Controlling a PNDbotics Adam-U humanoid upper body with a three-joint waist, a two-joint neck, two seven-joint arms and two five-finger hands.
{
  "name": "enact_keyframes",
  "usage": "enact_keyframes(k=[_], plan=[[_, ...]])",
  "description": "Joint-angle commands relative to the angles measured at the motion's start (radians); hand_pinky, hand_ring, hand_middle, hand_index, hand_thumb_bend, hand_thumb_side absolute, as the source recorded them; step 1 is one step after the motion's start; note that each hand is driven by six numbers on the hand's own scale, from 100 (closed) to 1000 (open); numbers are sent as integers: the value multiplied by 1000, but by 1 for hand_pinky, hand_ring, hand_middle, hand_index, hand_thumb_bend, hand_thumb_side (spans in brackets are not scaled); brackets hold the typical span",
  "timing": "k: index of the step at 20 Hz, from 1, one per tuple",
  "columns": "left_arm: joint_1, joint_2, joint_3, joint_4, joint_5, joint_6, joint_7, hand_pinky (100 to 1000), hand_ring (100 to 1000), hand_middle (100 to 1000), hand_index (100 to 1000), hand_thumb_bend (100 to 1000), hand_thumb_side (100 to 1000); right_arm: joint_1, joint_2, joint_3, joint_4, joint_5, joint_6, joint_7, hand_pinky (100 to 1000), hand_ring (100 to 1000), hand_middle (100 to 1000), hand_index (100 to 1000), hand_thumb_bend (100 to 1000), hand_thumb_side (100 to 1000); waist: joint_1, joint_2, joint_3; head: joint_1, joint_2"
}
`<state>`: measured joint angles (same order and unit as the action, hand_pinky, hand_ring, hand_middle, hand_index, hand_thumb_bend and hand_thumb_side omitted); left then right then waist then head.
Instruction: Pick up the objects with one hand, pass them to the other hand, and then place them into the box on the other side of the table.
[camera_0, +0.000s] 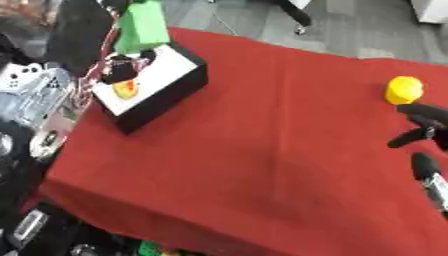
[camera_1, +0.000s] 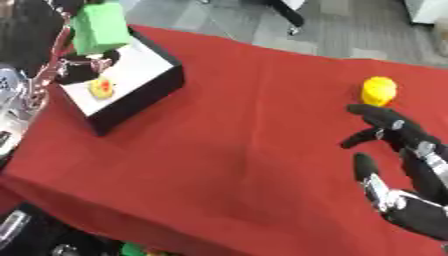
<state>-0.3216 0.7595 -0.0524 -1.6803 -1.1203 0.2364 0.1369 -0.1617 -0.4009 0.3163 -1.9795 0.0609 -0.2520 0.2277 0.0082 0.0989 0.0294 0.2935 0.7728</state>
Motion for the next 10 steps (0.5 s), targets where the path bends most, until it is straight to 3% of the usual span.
enact_keyframes(k=[1,3,5,6,8,9,10], plan=[[-32,70,11,104,-22,13,-46,847,645,376,710,656,100,1,6,3,-20,11,3,23,1000,634,870,925,100,474,3,-15,-3,-2,-3],[-56,77,3,185,-21,11,-78,877,717,537,787,684,118,7,12,7,-16,15,1,33,1000,633,869,924,100,472,2,-18,-7,-6,-3],[-76,79,-3,251,-18,6,-111,936,826,805,959,891,502,9,17,10,-12,18,-4,45,1000,632,870,924,100,472,2,-18,-11,-8,-3],[-84,78,-8,276,-16,-2,-132,950,859,875,995,955,627,9,19,12,-10,19,-6,49,1000,631,870,925,100,471,1,-18,-12,-9,-4],[-99,77,-10,296,-8,-18,-156,968,891,929,1000,1000,713,9,21,14,-8,21,-10,56,1000,630,869,925,100,471,1,-17,-13,-13,-4],[-102,77,-9,298,-2,-24,-160,968,891,929,1000,1000,713,9,21,14,-6,21,-12,58,1000,630,869,925,100,471,1,-17,-13,-14,-5],[-106,79,-9,295,4,-29,-163,988,916,967,1000,1000,795,9,21,14,-5,22,-13,59,1000,629,869,925,100,471,1,-16,-13,-17,-5]])
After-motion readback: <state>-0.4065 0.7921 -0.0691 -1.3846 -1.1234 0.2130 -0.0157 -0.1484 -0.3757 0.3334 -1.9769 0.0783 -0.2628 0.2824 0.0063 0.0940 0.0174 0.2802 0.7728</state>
